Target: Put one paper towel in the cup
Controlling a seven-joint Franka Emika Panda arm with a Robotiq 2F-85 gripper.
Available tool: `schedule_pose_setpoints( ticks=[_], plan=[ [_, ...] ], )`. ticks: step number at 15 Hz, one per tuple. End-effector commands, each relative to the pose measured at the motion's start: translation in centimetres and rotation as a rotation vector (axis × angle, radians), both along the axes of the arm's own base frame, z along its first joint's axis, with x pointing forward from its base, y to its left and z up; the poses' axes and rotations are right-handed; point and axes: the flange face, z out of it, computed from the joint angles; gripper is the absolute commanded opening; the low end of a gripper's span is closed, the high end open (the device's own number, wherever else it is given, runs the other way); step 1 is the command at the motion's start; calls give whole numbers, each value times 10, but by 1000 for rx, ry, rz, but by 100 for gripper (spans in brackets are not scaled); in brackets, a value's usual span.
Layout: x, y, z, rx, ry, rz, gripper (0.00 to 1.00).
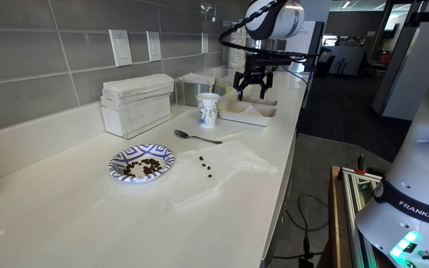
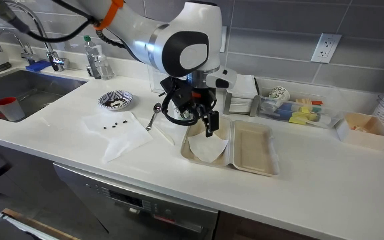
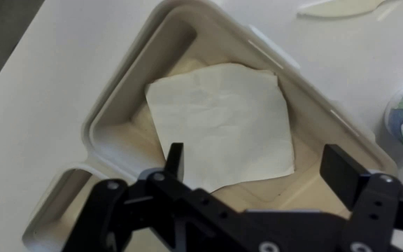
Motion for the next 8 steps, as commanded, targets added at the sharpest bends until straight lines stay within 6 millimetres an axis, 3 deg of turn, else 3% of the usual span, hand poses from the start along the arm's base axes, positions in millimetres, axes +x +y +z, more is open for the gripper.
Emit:
schedule_pose_setpoints(
  ticks=[1, 2, 8],
  plan=[
    [9, -6, -18, 23, -22, -16, 100],
    [3, -3, -9, 1, -11, -8, 100],
    [5, -4, -15, 13, -8, -16, 100]
  ],
)
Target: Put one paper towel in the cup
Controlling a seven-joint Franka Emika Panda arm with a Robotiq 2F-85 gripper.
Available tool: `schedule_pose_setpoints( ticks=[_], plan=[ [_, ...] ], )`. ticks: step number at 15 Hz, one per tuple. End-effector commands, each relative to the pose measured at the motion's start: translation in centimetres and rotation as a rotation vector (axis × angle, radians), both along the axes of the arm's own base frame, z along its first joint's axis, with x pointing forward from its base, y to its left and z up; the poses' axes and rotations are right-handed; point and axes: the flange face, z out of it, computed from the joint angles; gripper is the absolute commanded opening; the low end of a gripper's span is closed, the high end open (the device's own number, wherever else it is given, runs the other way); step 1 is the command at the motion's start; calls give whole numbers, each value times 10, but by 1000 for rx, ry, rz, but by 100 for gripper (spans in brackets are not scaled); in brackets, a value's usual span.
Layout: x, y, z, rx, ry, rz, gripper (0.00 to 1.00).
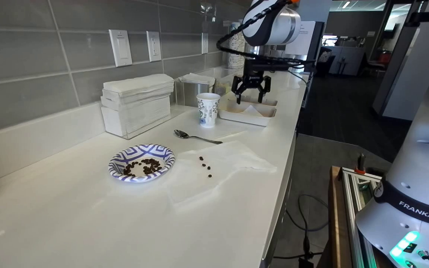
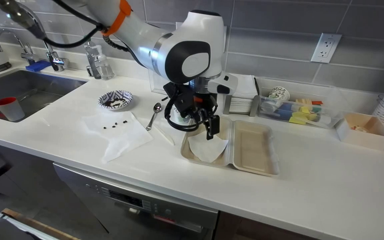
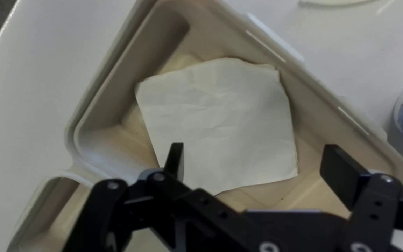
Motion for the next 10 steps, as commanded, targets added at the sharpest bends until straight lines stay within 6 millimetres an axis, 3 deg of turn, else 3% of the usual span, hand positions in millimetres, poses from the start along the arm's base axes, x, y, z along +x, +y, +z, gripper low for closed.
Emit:
schedule_pose_setpoints(
  ticks=[1, 10],
  plan=[
    [5, 0, -3, -2, -22, 3, 100],
    [25, -5, -33, 11, -78, 10, 100]
  ],
)
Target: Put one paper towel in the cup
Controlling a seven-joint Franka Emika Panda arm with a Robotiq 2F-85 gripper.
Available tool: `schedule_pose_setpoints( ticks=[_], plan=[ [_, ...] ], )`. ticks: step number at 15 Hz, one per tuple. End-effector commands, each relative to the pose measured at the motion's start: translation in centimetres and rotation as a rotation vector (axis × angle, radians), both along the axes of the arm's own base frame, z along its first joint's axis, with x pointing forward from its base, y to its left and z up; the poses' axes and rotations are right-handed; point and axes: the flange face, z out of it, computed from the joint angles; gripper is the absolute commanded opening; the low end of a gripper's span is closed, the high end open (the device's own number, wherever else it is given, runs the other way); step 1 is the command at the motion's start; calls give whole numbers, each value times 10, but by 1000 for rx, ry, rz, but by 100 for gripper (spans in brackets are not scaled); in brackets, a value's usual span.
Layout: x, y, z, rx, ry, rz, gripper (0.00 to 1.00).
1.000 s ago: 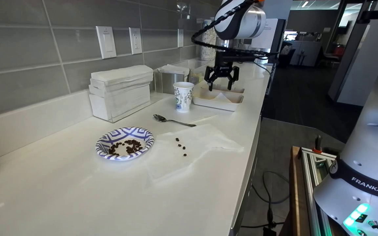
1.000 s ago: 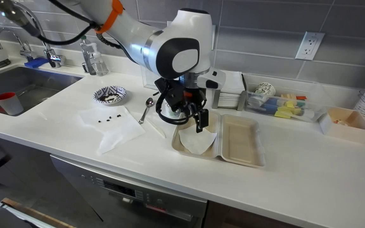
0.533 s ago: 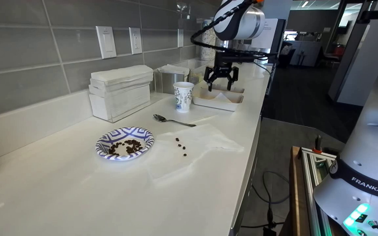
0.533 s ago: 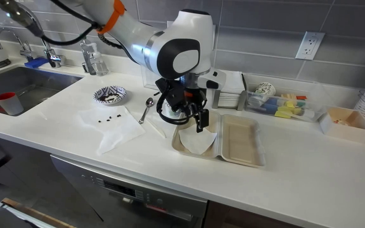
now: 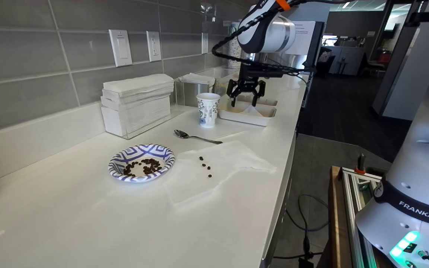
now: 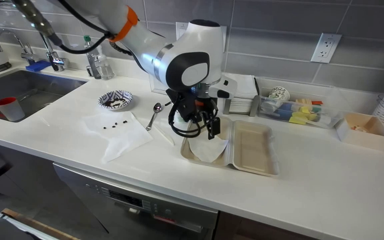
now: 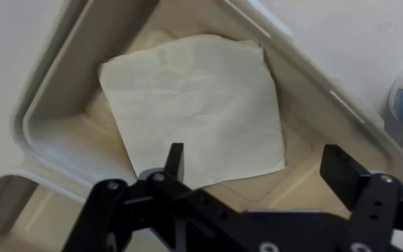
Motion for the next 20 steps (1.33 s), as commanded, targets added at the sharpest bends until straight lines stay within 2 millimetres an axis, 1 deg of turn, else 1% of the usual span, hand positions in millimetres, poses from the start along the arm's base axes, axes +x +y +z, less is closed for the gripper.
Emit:
schedule_pose_setpoints(
  ticks=[1, 2, 3, 5, 8, 9, 10, 13, 14, 15, 18, 19, 20],
  plan=[
    [12, -6, -17, 19, -26, 3, 96],
    [14, -7, -20, 22, -36, 8, 81],
    [16, -7, -23, 30, -41, 13, 77],
    [20, -8, -30, 39, -47, 24, 64],
    [23, -10, -39, 50, -42, 36, 56],
    [24, -11, -41, 52, -39, 39, 58],
    [25, -12, -43, 52, -40, 43, 57],
    [27, -13, -48, 51, -35, 57, 54],
    [28, -14, -49, 49, -32, 61, 50],
    [29, -14, -48, 47, -33, 62, 43],
    [29, -15, -45, 39, -36, 64, 11],
    [29, -15, -44, 38, -37, 64, 4],
    [29, -15, -43, 36, -37, 65, 1]
  ],
)
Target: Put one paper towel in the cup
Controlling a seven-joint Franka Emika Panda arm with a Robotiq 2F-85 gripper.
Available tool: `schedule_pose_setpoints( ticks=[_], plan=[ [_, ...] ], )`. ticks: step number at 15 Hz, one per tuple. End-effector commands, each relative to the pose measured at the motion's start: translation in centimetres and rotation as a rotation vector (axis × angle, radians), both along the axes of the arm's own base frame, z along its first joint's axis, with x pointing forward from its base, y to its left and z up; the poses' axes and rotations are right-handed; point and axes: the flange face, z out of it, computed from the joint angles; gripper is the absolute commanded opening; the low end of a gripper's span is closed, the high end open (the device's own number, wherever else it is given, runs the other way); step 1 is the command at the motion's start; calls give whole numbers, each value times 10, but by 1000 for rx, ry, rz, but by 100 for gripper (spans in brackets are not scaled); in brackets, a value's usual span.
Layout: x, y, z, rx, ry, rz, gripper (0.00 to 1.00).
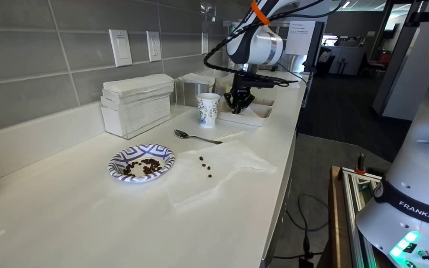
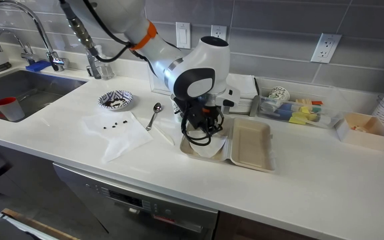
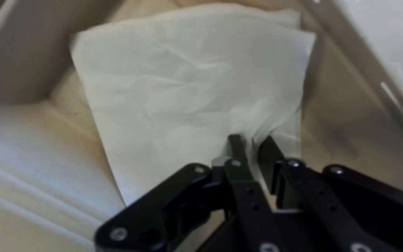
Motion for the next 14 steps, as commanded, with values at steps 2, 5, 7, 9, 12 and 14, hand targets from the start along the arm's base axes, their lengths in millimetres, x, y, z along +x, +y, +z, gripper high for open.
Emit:
schedule_pose_setpoints(
  ticks=[2, 5, 7, 9, 12, 14],
  plan=[
    [1, -1, -2, -7, -8, 7, 0],
    [-2, 1, 8, -12, -5, 3, 0],
    [-7, 4, 23, -20, -18, 1, 0],
    [-8, 6, 38, -26, -36, 2, 0],
    [-10, 14, 60, -22, -58, 23, 0],
    [-11, 22, 71, -10, -63, 45, 0]
  ],
)
